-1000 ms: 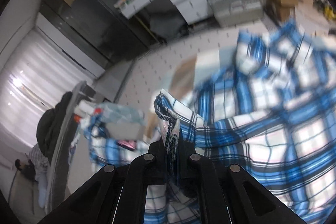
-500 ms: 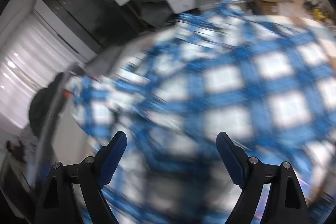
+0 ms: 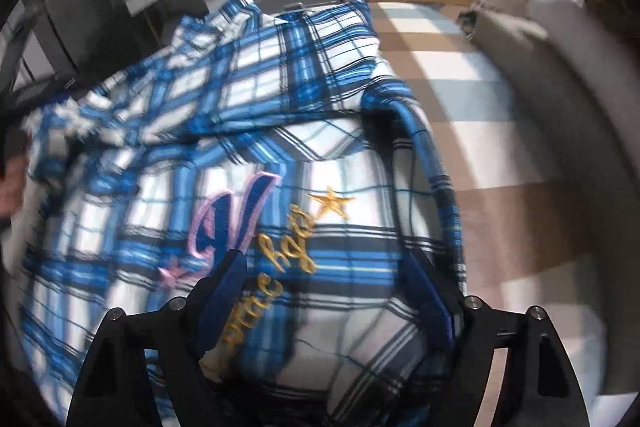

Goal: Fold large clothes

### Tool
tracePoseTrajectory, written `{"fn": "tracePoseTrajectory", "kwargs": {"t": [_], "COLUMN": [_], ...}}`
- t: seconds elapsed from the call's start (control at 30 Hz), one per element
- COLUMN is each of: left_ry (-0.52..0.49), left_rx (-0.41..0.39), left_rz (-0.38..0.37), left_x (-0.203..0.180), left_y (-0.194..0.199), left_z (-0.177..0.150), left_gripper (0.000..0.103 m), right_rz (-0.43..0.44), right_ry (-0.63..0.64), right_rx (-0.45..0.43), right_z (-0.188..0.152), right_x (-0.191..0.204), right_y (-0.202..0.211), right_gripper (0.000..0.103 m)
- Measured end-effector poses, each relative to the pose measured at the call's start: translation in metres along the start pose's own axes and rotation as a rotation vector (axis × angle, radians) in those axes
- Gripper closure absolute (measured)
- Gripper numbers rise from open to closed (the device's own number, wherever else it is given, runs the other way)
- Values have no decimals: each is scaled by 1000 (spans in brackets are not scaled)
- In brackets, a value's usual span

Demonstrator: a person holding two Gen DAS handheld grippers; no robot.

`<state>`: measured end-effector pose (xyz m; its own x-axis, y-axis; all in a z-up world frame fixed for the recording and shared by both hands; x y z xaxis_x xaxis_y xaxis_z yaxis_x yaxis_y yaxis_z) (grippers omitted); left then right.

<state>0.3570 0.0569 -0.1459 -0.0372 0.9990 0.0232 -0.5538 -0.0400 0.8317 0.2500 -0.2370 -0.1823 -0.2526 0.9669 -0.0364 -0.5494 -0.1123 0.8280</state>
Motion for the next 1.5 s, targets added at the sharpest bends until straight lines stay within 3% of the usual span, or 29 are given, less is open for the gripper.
{"fn": "tracePoseTrajectory", "kwargs": {"t": [0.1, 0.2, 0.3, 0.4, 0.5, 0.63, 0.67, 0.7, 0.73, 0.8, 0.87, 0.9, 0.97, 1.03, 1.17, 1.27, 1.33, 1.37, 1.43, 1.5], "left_ry": [-5, 15, 46, 35, 42, 60, 60, 59, 59, 62, 61, 59, 58, 58, 60, 60, 61, 65, 53, 58], "left_rx": [46, 137, 105, 83, 26, 0, -1, -3, -5, -6, -9, -10, -10, -11, -12, -12, -13, -14, -24, -65], "left_rz": [33, 8, -35, -48, -59, -52, -52, -53, -53, -57, -56, -56, -54, -55, -51, -51, -49, -46, -41, -63], "left_x": [2, 6, 17, 19, 20, 20, 21, 23, 25, 24, 20, 20, 19, 20, 19, 20, 20, 20, 18, 13], "left_y": [-30, -57, -56, -55, -54, -53, -54, -55, -56, -52, -53, -53, -52, -52, -51, -52, -52, -52, -45, -24], "left_z": [-1, -16, -20, -20, -25, -29, -28, -27, -26, -29, -31, -30, -31, -32, -31, -31, -31, -31, -32, -37], "left_gripper": [1, 1, 1, 1, 1, 1, 1, 1, 1, 1, 1, 1, 1, 1, 1, 1, 1, 1, 1, 1], "right_rz": [-17, 50, 96, 130, 131, -11, -20, -33, -50, -42, -28, -15, 34, 84, 81, 165, 211, 219, 223, 219], "right_ry": [3, -29, -1, 3, 0, 64, 71, 75, 71, 59, 66, 54, 49, 44, 60, 23, -2, -7, -10, 16], "right_rx": [-37, -145, -198, -183, -126, -33, -1, 44, 123, 88, 114, 65, 23, 80, 93, -84, -281, -360, -532, -695], "right_z": [7, 31, 78, 135, 190, 240, 243, 246, 243, 240, 229, 220, 197, 165, 127, 111, 95, 90, 73, 46], "right_x": [3, -5, 1, 10, 13, 14, 13, 10, 7, 1, 2, 1, 5, 10, 10, 4, -5, -6, -7, -6], "right_y": [20, 46, 46, 22, -28, -104, -120, -138, -162, -168, -173, -164, -149, -154, -152, -95, -26, 5, 76, 148], "right_gripper": [22, 20, 20, 19, 19, 21, 23, 33, 50, 50, 63, 76, 71, 73, 74, 74, 69, 62, 15, 6]}}
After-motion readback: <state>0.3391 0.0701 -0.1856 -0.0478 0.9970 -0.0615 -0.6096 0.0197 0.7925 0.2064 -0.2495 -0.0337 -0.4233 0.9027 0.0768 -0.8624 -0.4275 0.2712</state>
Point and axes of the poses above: each gripper's, at about its wrist camera, not at the fingertips, and y roughly against the way its jaws point, x to its left, z to its top, the point moved 2 cm from there along -y, roughly the way its jaws point, and after that the axes turned 9 degrees about y, right-handed, at the moved point
